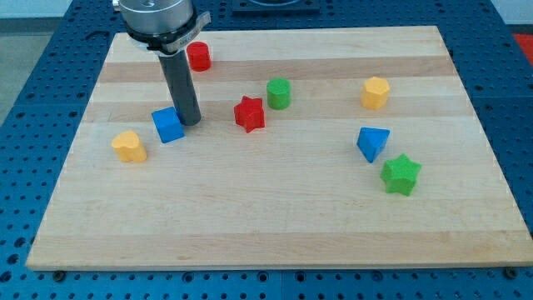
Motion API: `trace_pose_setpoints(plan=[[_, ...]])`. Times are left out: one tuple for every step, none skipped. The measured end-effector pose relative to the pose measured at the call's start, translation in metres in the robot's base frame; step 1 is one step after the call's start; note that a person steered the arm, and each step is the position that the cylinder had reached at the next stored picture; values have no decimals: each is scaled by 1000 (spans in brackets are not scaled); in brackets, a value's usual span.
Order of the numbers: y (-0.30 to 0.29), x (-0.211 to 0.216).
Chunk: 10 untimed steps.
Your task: Nudge blue cube to yellow heart
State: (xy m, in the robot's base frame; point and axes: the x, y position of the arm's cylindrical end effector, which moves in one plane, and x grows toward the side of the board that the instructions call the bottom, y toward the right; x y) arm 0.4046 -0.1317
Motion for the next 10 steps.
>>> trace_pose_setpoints(plan=[[7,0],[7,2],[7,12],[7,16],[-16,18],[-29,18],[-31,18],[-34,20],[-45,24],[-46,25]])
